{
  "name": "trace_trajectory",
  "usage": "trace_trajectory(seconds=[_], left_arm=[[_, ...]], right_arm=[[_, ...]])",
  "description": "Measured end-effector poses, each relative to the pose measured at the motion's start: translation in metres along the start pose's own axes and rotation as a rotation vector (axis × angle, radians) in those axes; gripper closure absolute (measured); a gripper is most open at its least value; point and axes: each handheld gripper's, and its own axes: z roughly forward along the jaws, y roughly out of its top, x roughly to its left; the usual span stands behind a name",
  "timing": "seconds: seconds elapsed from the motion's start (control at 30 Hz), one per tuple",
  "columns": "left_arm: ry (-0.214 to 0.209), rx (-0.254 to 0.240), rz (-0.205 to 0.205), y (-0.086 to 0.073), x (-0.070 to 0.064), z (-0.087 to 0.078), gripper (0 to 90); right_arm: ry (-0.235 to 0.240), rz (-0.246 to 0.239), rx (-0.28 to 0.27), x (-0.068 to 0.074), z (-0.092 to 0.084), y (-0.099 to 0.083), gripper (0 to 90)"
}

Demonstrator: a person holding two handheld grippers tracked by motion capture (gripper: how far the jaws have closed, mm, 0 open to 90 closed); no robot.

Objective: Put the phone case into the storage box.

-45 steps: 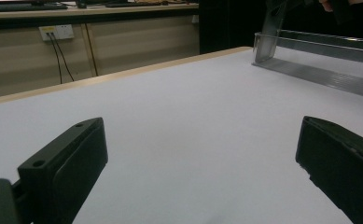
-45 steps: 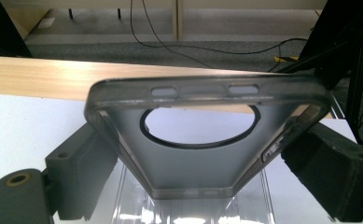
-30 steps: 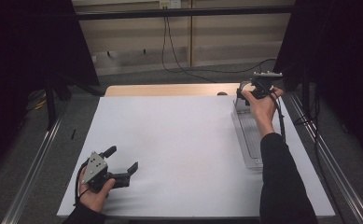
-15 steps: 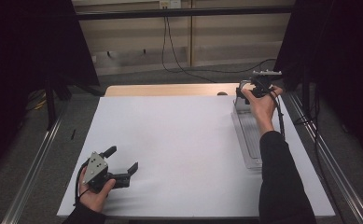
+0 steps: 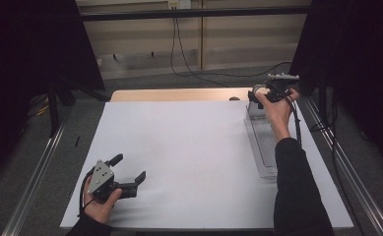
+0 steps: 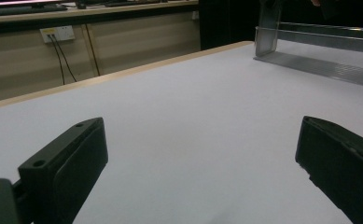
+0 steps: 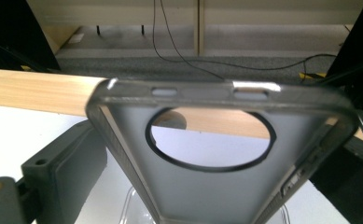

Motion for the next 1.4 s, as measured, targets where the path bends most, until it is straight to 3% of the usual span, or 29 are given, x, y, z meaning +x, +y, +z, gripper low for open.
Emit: trace_trajectory(seconds=[0.5, 1.07, 1.4], left_arm=[[0.005, 0.012, -0.002, -0.001, 0.0, 0.001, 2.2], [0.002, 0.012, 0.006, 0.0, 0.001, 0.001, 2.2], [0.026, 0.001, -0.023, 0.0, 0.002, 0.0, 2.2]], right_arm=[[0.041, 0.006, -0.062, -0.004, -0.006, 0.005, 1.8], [0.05, -0.006, -0.164, -0.002, -0.014, 0.01, 0.8], [0.053, -0.014, -0.203, -0.002, -0.022, 0.014, 0.5]])
